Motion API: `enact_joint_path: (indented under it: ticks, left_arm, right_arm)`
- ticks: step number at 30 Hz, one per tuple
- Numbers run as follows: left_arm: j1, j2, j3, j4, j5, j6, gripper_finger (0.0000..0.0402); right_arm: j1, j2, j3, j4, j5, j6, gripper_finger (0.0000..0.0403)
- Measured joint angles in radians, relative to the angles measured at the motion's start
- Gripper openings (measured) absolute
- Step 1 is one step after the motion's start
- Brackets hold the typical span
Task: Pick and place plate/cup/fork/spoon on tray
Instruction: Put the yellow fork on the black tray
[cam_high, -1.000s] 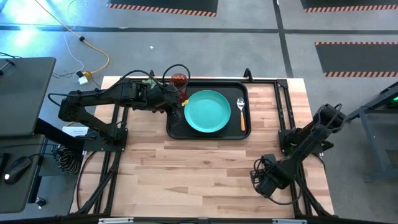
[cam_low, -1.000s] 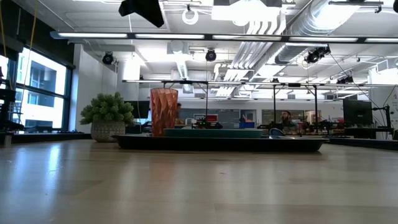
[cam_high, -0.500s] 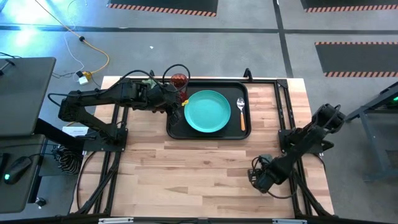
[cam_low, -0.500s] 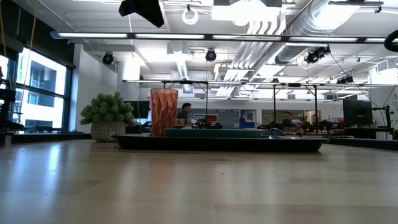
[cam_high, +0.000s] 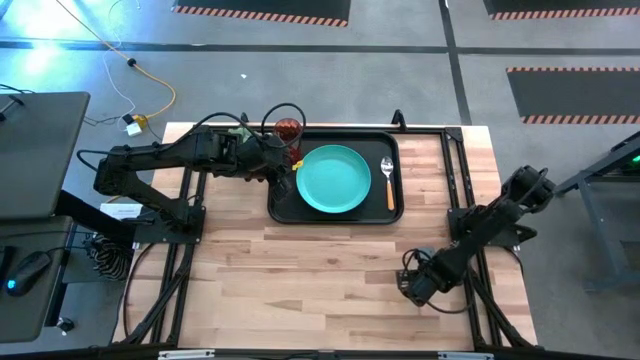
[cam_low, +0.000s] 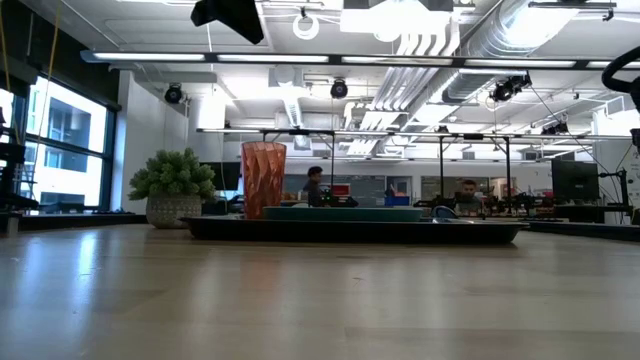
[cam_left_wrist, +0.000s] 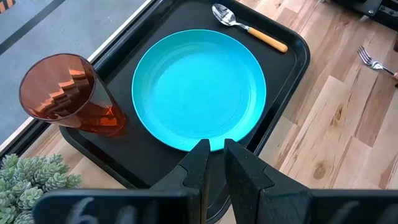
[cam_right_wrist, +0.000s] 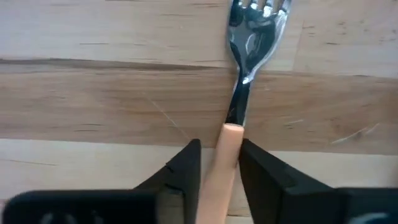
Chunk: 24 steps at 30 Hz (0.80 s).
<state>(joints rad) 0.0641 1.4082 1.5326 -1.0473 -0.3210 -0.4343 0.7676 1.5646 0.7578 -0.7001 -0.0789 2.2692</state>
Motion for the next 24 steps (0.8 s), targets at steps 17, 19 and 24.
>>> enact_joint_path:
  ticks: [17, 19, 24]
  left_arm:
    - [0.0, 0.0, 0.0, 0.001, 0.0, 0.0, 0.0039]
    - [0.0, 0.0, 0.0, 0.002, 0.0, 0.0, 0.0039]
    - [0.0, 0.0, 0.0, 0.003, 0.0, 0.0, 0.0039]
  right_arm:
    - [-0.041, 0.007, 0.052, -0.072, -0.009, -0.003, 0.0025]
    - [-0.042, 0.006, 0.082, -0.083, -0.013, -0.003, 0.0024]
    - [-0.048, 0.006, 0.18, -0.199, -0.021, -0.002, 0.0021]
